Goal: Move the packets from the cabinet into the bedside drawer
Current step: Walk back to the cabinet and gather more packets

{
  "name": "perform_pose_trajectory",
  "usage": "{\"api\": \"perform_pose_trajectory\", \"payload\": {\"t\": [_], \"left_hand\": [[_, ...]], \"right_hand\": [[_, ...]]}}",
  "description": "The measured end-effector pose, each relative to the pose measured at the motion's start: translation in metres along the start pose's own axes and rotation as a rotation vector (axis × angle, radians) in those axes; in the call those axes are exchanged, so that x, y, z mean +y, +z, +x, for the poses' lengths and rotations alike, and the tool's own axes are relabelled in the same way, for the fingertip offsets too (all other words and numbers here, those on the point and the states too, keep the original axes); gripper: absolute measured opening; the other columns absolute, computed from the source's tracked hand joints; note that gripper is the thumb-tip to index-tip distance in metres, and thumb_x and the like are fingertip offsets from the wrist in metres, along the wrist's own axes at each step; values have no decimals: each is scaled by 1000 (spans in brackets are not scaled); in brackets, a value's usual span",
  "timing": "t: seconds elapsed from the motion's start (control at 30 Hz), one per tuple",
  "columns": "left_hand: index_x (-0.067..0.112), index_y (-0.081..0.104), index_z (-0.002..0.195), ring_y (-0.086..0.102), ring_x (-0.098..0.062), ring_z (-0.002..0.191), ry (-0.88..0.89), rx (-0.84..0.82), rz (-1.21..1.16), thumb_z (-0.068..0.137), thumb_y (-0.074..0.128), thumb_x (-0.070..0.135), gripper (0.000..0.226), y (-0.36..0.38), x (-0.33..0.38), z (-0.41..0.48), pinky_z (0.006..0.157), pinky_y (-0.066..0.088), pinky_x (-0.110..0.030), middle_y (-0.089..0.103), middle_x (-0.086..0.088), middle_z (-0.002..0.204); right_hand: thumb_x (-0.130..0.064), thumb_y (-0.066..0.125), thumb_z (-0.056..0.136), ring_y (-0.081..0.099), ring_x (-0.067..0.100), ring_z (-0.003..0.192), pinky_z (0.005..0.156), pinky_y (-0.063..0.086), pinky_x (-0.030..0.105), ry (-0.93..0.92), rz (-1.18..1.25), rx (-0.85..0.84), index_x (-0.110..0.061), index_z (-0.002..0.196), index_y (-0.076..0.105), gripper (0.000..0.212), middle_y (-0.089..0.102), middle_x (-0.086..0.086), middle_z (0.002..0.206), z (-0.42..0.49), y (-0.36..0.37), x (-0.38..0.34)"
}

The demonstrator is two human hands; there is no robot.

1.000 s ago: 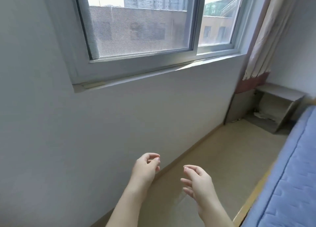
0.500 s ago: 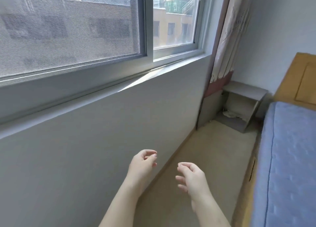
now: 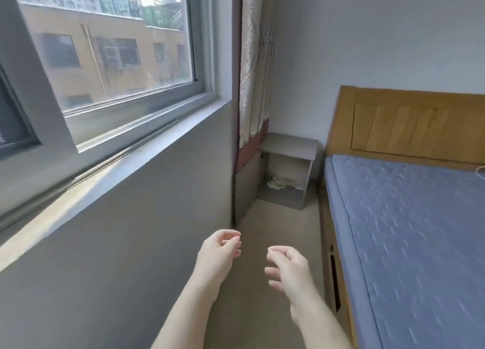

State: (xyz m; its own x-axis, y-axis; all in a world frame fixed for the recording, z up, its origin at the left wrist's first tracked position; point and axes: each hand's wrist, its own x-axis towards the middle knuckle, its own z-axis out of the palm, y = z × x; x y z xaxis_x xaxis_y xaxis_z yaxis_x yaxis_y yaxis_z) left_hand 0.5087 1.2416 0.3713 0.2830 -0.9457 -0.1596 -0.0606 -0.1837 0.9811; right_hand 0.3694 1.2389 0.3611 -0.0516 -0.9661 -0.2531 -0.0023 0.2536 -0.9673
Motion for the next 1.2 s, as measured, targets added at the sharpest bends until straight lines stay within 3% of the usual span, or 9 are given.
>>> {"api": "perform_pose_trajectory", "payload": {"t": [0.17,0.33,0.5,0.73,0.9,1.03,1.2], "left_hand": [[26,64,94,65,-10,87,-67,-126,23,91,55,16,14,51,14,94,74,47,-25,67,1,98],[25,64,93,65,-11,85,-116,-188,67,91,53,15,15,99,17,184,78,48,-28,67,1,97],[25,65,93,66,-13,91,-106,-163,102,91,54,16,15,152,28,282,85,49,-33,66,0,97],[23,64,93,63,-15,86,-96,-245,93,91,52,16,13,280,84,411,76,47,-27,66,-1,96],[20,64,95,60,-14,83,-142,-211,103,91,53,17,12,317,88,500,67,44,-22,64,1,91],[23,63,96,63,-13,84,-102,-293,180,93,51,21,13,375,88,584,66,44,-22,66,3,90],[26,62,91,64,-14,87,-28,-306,172,93,51,21,13,422,115,701,66,43,-21,65,4,88]], "right_hand": [[-14,52,92,62,17,85,67,48,28,83,89,174,-20,90,60,11,62,1,104,90,-24,-14],[-9,52,91,62,17,79,64,48,27,53,169,322,-18,86,62,14,64,2,96,185,-50,-27],[-9,51,91,59,16,76,64,45,27,88,160,277,-19,84,61,16,62,1,93,292,-70,-42],[-12,52,92,61,17,79,67,48,28,41,138,305,-20,86,61,13,63,2,96,449,-145,-99],[-12,53,92,62,19,82,72,48,30,134,117,264,-18,84,61,13,64,5,100,541,-153,-103],[-15,52,94,62,17,87,74,47,31,160,100,298,-21,87,59,12,64,3,100,626,-174,-111],[-17,52,95,63,17,92,75,49,30,64,40,245,-24,93,60,10,64,-1,99,744,-168,-151]]}}
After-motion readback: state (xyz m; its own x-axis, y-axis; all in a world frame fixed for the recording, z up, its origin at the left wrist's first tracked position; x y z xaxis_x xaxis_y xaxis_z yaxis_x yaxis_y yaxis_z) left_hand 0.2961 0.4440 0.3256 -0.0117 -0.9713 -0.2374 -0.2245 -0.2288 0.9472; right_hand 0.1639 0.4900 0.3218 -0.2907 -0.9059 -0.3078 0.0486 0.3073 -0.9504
